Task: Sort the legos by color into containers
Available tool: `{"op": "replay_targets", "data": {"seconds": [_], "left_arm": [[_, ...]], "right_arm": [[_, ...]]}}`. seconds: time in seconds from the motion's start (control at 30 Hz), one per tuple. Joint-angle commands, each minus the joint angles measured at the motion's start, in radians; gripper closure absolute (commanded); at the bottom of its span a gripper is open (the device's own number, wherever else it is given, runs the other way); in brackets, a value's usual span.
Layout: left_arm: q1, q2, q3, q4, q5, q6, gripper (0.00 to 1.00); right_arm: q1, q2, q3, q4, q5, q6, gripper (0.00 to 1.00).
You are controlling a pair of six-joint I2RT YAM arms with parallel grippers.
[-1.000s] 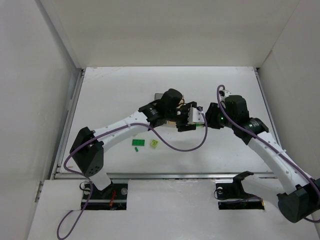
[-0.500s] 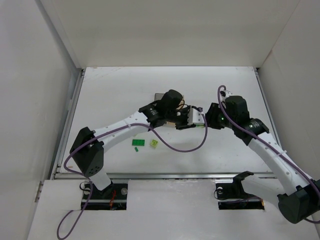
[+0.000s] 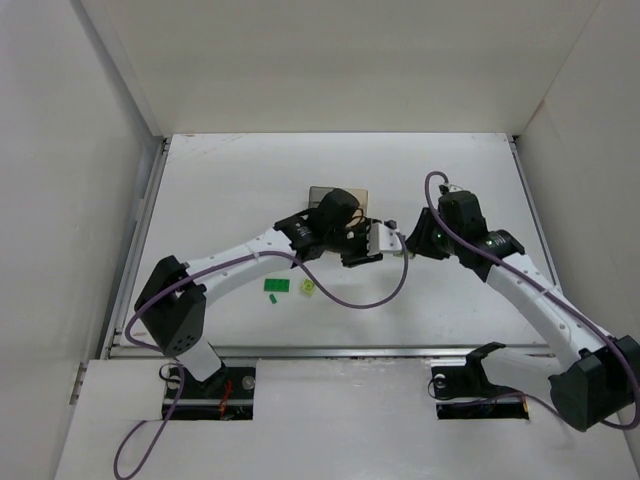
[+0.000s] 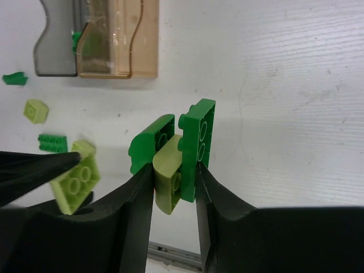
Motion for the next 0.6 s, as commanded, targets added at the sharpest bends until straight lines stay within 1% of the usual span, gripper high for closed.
{"op": "replay_targets", "data": {"seconds": [0.0,0.03,0.07,0.1,0.2,0.4,0.47,0.57], "left_arm": [[0.043,-0.075,-0.024,0.077,-0.037,-0.067,1.0],[0.054,-0.075,-0.024,0.107,-0.057,-0.111,1.0],[0.075,-0.065,-0.033,0.133,-0.086,-0.124,1.0],[0.088,-0.065,-0.033,0.182,-0.086,-0.133,1.0],[0.129,-0.009,-0.033,0.23,-0.098,-0.133,1.0],[0.195,0.144,0.045,0.251,-0.032,-0.107,1.0],[0.208,0.176,0.065,0.26,-0.022,-0.073,0.95],[0.217,0.212,0.079,0.26,-0.011,-0.052,0.82]], "right_arm": [[0.007,0.017,0.023,0.0,0.058,0.011,1.0],[0.007,0.018,0.024,0.01,0.058,0.011,1.0],[0.007,0.028,0.024,0.027,0.049,0.011,1.0],[0.007,0.028,0.033,0.038,0.034,0.002,1.0],[0.007,0.048,0.033,0.06,0.012,-0.007,1.0],[0.007,0.094,0.063,0.069,0.003,-0.027,1.0],[0.007,0.105,0.086,0.078,0.003,-0.036,1.0],[0.007,0.128,0.096,0.078,0.003,-0.047,1.0]]}}
